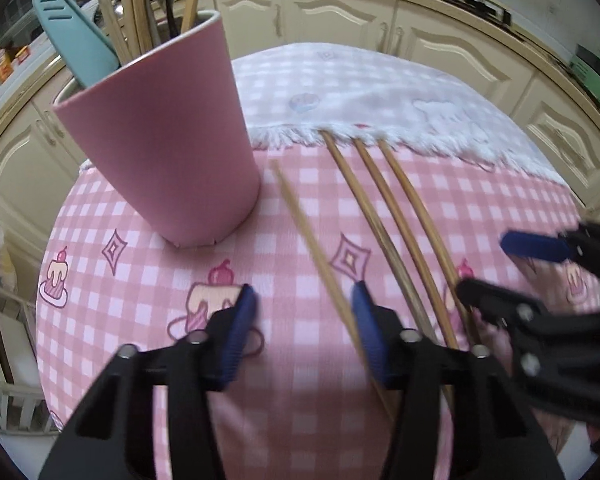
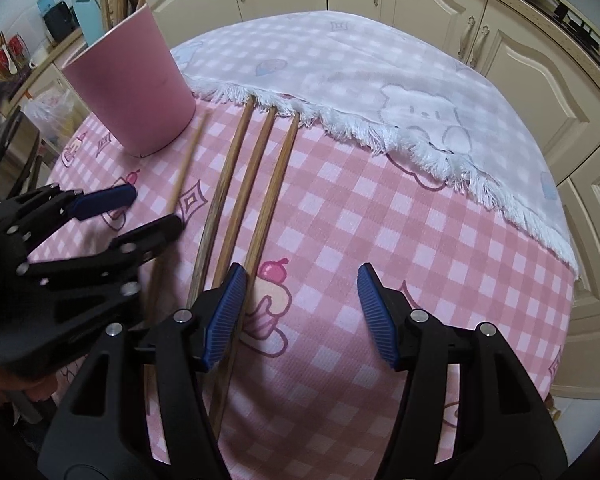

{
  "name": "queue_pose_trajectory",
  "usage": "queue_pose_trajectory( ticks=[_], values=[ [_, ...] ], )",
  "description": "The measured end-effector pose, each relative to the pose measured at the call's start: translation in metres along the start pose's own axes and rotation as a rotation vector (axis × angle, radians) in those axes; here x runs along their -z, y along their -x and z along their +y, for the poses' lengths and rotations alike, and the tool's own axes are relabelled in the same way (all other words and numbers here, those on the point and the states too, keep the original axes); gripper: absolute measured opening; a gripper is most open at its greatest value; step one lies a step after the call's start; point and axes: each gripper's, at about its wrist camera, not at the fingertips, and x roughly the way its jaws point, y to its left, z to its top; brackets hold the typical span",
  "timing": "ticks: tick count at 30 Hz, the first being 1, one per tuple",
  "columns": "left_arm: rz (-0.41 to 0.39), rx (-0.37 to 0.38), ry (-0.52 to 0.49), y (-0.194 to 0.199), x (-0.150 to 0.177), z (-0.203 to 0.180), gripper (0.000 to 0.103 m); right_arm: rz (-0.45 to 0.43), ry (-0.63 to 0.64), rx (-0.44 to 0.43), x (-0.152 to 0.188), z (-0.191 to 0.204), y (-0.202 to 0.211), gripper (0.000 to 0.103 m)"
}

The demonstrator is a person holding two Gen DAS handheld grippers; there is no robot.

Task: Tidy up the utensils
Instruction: 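Grasp one chopstick each with the left and right grippers and lift, then carry both chopsticks above the pink cup and lower them in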

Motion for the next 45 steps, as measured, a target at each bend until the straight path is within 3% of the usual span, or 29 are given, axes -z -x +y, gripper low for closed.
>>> queue_pose_trajectory(
  ticks=[5, 7, 8, 11, 13, 16, 23, 27, 30, 37, 45],
  values=[
    [0.019, 0.032, -0.012, 0.000, -0.004, 0.005, 0.043, 0.055, 0.026, 0.024, -0.014, 0.013, -0.009, 0.049],
    [0.011, 0.025, -0.023, -0.002, -0.007, 0.002, 0.043, 0.066, 0.020, 0.038, -0.021, 0.014, -0.013, 0.043],
    [0.006, 0.027, -0.028, -0.003, -0.009, 0.000, 0.043, 0.074, 0.008, 0.045, -0.026, 0.013, -0.014, 0.034],
    [-0.005, 0.058, -0.047, -0.005, -0.014, -0.004, 0.018, 0.087, -0.010, 0.050, -0.037, 0.012, -0.018, 0.027],
    [0.003, 0.095, -0.056, -0.005, -0.016, -0.005, 0.006, 0.091, 0.007, 0.047, -0.041, 0.016, -0.020, 0.008],
    [0.009, 0.135, -0.057, -0.004, -0.012, -0.001, 0.005, 0.081, 0.029, 0.016, -0.041, 0.021, -0.020, 0.006],
    [-0.031, 0.193, -0.030, 0.018, 0.008, 0.014, 0.005, -0.003, -0.066, -0.147, -0.024, -0.007, 0.003, 0.006],
    [-0.108, 0.221, -0.021, 0.041, 0.014, 0.019, 0.005, -0.105, -0.114, -0.241, -0.013, -0.021, 0.028, 0.006],
    [-0.209, 0.263, -0.030, 0.067, 0.014, 0.021, 0.005, -0.209, -0.141, -0.294, -0.010, -0.029, 0.047, 0.006],
    [-0.448, 0.270, -0.047, 0.122, 0.003, 0.036, 0.005, -0.363, -0.165, -0.337, -0.016, -0.032, 0.077, 0.006],
    [-0.645, 0.237, 0.054, 0.166, -0.021, 0.078, 0.005, -0.481, -0.128, -0.362, -0.040, -0.024, 0.108, 0.006]
  ],
)
